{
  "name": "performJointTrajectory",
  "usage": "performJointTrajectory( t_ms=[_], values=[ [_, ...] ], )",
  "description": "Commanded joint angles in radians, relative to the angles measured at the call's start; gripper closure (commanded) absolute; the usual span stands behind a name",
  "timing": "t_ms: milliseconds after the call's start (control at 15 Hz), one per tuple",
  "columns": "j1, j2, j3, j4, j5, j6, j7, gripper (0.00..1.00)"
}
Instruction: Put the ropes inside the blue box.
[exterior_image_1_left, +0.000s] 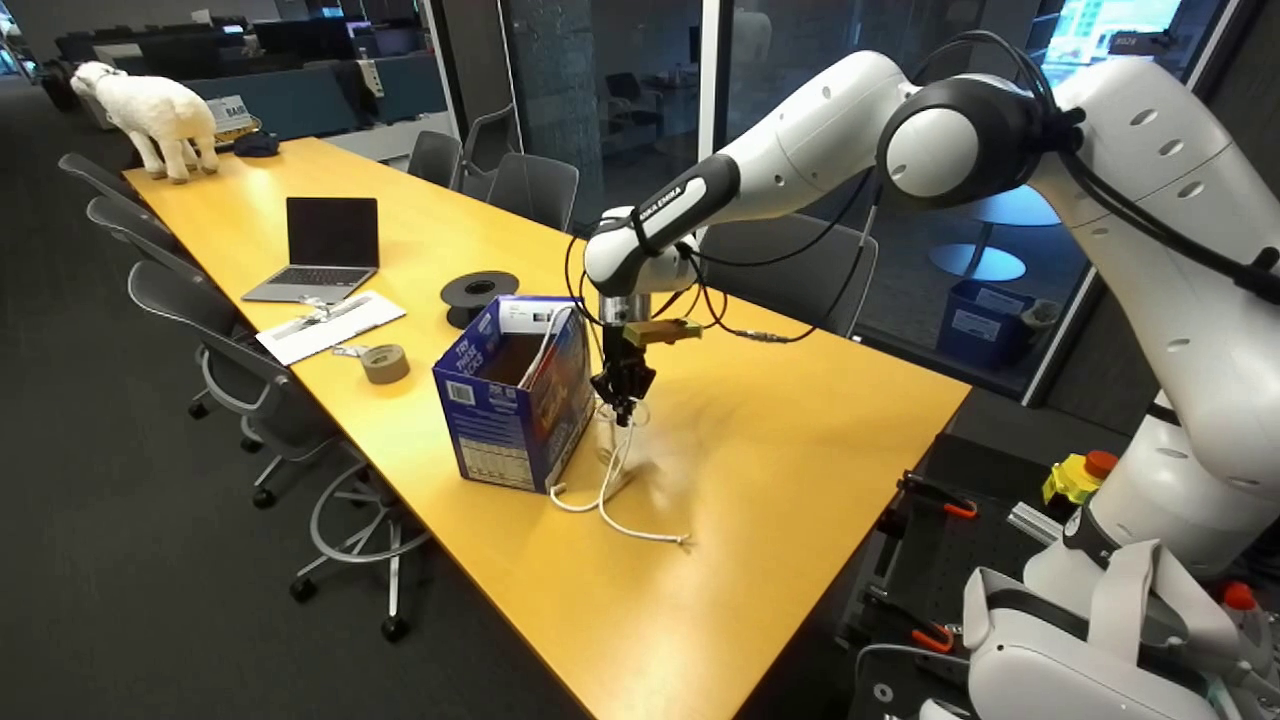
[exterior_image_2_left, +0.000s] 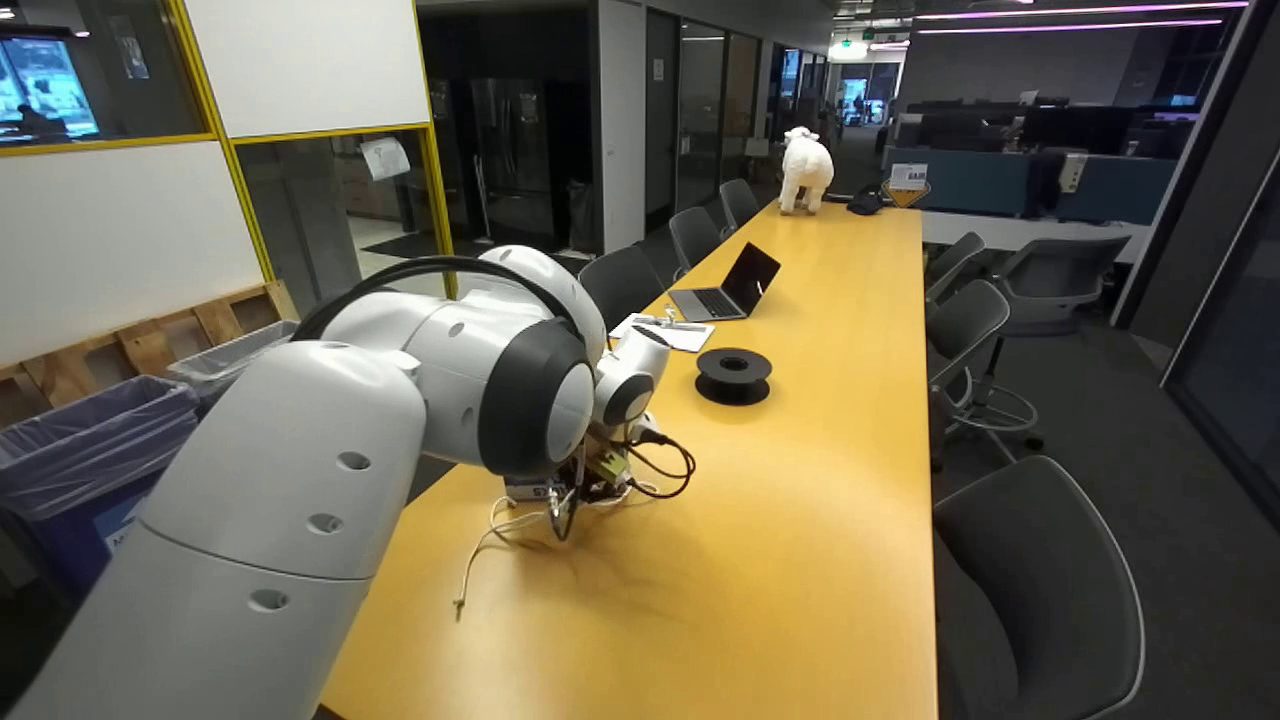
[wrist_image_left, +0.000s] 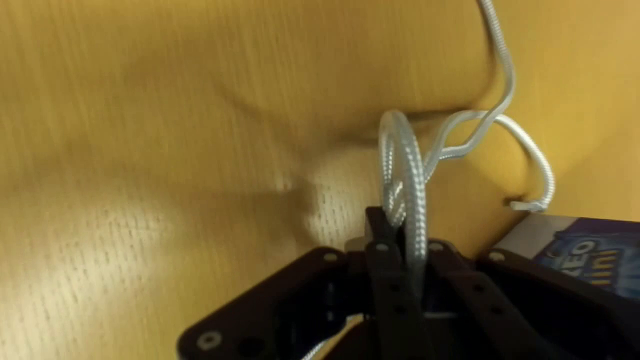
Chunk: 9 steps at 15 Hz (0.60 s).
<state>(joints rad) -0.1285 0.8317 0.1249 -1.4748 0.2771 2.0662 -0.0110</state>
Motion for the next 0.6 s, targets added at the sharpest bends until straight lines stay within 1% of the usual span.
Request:
performJointTrajectory(
  t_ms=[0,67,267,400,533],
  values=[
    [-0.053,-0.021,0.038,0.126,0.075,-0.214,-0.104,0.98],
    [-0.059,-0.025,0.039,0.163,0.092,-0.271,-0.112,0.98],
    [-0.063,-0.033,0.029,0.297,0.167,-0.42,-0.041,0.98],
    [-0.057,-0.033,0.021,0.383,0.226,-0.463,0.047,0.98],
    [-0.05,-0.027,0.015,0.464,0.29,-0.438,0.161,0.98]
  ],
)
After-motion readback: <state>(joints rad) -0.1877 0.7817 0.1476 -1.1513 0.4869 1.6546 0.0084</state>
